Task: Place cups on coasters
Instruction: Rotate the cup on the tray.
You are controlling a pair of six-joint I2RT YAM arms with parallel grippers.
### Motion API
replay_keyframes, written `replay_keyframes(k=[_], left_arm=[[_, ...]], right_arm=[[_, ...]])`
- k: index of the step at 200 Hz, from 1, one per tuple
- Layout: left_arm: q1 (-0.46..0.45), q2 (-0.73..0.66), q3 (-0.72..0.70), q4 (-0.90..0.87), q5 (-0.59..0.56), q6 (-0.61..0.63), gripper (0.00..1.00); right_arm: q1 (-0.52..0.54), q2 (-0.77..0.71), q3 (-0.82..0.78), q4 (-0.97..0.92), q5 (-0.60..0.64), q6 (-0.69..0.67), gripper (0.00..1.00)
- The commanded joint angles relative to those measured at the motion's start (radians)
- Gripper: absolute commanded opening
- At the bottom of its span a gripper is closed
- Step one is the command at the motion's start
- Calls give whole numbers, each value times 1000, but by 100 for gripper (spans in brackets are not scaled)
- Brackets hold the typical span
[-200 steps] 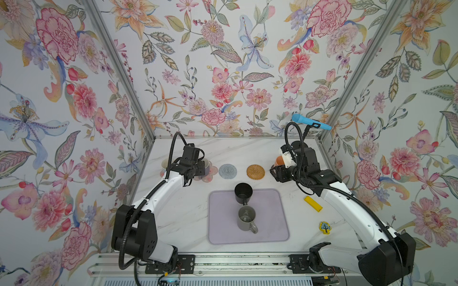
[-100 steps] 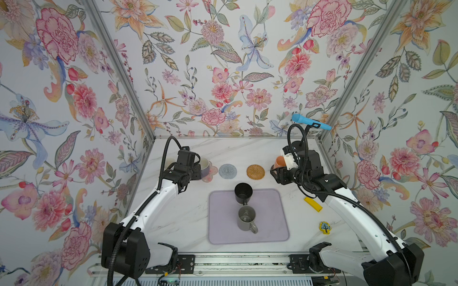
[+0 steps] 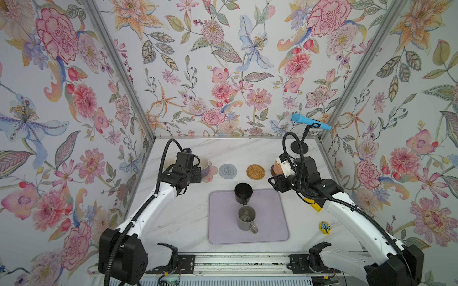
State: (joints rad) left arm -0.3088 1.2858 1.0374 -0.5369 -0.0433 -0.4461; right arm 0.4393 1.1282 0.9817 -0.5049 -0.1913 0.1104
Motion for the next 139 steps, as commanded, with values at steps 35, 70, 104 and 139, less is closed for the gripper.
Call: replay_keyframes(k=[35, 70, 104, 139], left_arm=[[-10, 45, 88, -61, 68, 69, 62], [-12, 52, 82, 11, 120, -2, 62], [-14, -20, -67, 153, 123, -77, 62], [-19, 11, -59, 152, 65, -54, 62]], right_arm=[[22, -36, -48, -4, -80, 45, 61], [44, -9, -54, -7, -194, 81, 58], [50, -43, -74, 3, -274, 103, 58], [53, -36, -100, -5, -280, 111, 58]])
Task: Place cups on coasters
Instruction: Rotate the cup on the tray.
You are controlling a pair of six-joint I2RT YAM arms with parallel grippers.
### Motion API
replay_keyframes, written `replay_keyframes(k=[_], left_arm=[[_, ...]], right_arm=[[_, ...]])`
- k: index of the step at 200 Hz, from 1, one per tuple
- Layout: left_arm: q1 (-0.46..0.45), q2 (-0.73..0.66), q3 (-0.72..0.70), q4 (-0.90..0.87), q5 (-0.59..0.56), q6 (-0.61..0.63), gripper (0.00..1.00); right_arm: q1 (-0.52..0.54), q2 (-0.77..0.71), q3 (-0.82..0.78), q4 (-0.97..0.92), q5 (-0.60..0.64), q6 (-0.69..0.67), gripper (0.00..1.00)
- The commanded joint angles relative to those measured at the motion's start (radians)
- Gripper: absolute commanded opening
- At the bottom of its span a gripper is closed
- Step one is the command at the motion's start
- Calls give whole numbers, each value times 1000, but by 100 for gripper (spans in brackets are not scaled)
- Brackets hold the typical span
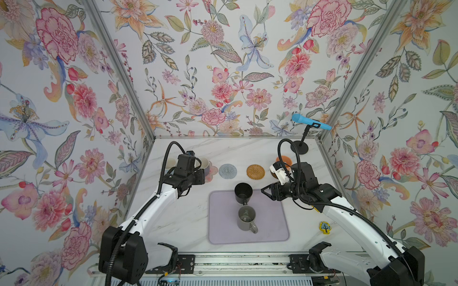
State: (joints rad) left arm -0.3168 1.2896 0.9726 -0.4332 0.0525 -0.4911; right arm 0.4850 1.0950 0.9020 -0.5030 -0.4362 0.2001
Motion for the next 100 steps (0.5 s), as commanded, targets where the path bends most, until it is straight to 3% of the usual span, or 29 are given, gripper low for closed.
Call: replay_keyframes(k=[1, 44, 100], left_arm=[[-11, 8, 6, 49, -31, -6, 62], [-11, -15, -18, 48, -19, 29, 62], [-12, -41, 15, -47, 43, 92, 62]], right_arm=[[7, -3, -21, -7, -34, 23, 58], [29, 23, -25, -24, 14, 71, 58], [152, 44, -14, -69, 203, 118, 55]])
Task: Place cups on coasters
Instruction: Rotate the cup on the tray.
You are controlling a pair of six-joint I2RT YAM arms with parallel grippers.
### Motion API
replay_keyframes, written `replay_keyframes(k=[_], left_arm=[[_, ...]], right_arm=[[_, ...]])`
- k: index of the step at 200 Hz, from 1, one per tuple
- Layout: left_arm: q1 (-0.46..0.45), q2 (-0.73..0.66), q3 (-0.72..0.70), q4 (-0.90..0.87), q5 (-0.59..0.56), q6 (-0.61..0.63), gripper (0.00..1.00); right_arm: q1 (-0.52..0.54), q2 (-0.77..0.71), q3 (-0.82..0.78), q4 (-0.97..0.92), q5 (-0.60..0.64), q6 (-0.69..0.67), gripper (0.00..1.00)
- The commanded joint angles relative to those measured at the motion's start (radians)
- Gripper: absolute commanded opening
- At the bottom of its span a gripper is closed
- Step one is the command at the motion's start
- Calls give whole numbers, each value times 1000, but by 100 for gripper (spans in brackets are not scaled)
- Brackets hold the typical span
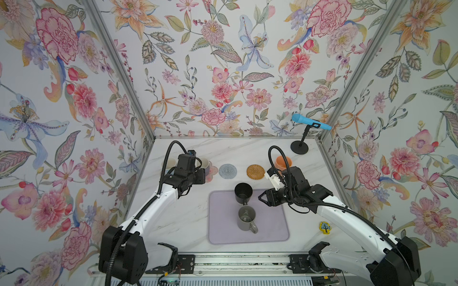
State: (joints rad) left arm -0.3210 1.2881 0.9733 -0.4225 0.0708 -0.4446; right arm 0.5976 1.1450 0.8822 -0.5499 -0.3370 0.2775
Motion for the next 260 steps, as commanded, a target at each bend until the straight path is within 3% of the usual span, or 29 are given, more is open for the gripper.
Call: replay_keyframes(k=[1, 35, 116, 260], left_arm=[[-7, -41, 14, -58, 24, 45, 62], [-9, -64, -15, -63, 35, 20, 62], [-20, -45, 31, -93, 34, -22, 61], [-27, -24, 84, -121, 3, -4, 60]], right_arm=[[41, -7, 5, -21, 108, 40, 55], [78, 56, 35, 14, 148, 48, 51], [94, 154, 46, 92, 99, 29, 34], [173, 239, 45, 139, 53, -1, 42]])
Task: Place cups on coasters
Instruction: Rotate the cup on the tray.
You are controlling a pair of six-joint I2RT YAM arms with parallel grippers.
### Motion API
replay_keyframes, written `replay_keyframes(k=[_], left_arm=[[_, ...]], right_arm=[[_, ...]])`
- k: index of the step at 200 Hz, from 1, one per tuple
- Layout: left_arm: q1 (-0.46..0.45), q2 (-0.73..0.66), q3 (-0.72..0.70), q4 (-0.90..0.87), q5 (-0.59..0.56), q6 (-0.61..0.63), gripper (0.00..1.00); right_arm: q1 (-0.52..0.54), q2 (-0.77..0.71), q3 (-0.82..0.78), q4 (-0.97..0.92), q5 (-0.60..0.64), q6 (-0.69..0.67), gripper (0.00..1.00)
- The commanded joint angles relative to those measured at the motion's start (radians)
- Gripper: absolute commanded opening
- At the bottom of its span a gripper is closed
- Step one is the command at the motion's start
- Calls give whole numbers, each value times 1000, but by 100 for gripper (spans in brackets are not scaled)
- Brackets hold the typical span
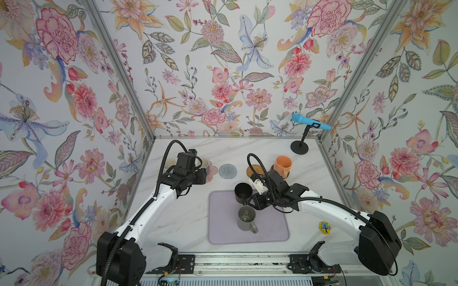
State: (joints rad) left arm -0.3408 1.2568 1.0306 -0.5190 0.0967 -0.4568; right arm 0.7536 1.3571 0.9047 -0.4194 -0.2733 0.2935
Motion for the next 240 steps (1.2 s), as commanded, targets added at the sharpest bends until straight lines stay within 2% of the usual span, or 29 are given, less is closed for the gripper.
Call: replay_keyframes(k=[1, 34, 152, 240], left_arm=[[-7, 7, 28, -24, -23, 9, 60], [-7, -3, 19, -24, -34, 9, 60], [-8, -17, 13, -26, -52, 6, 60], [-8, -24, 15, -27, -57, -2, 60]], right_arm=[[18, 28, 24, 8, -11, -19, 42], [41, 68, 44, 8, -17, -33, 48], [54, 147, 93, 2, 46, -36, 46], [60, 159, 99, -12, 159, -27, 29]])
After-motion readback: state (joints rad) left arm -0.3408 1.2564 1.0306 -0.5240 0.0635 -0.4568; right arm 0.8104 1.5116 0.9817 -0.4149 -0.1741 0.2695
